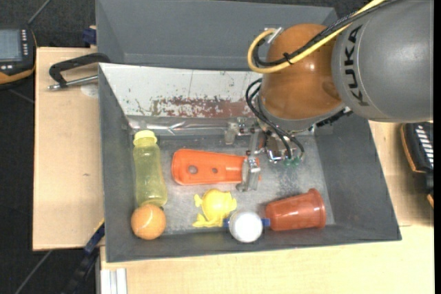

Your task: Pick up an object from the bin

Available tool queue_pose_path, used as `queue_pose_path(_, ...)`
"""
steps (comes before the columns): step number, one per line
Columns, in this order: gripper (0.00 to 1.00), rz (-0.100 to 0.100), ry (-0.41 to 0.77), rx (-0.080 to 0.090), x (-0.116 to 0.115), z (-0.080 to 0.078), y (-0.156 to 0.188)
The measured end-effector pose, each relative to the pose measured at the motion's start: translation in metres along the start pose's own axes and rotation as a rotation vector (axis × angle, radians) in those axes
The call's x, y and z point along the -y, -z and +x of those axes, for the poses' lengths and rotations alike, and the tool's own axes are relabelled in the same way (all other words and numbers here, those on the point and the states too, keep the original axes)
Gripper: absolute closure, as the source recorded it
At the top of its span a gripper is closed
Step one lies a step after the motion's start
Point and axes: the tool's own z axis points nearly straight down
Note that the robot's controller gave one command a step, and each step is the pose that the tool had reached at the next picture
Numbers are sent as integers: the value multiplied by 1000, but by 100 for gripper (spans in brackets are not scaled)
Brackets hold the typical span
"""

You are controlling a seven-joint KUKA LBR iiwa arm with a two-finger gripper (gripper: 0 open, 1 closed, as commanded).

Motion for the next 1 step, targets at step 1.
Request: queue_pose_path(1,0,-1,35,0,28,9,-52)
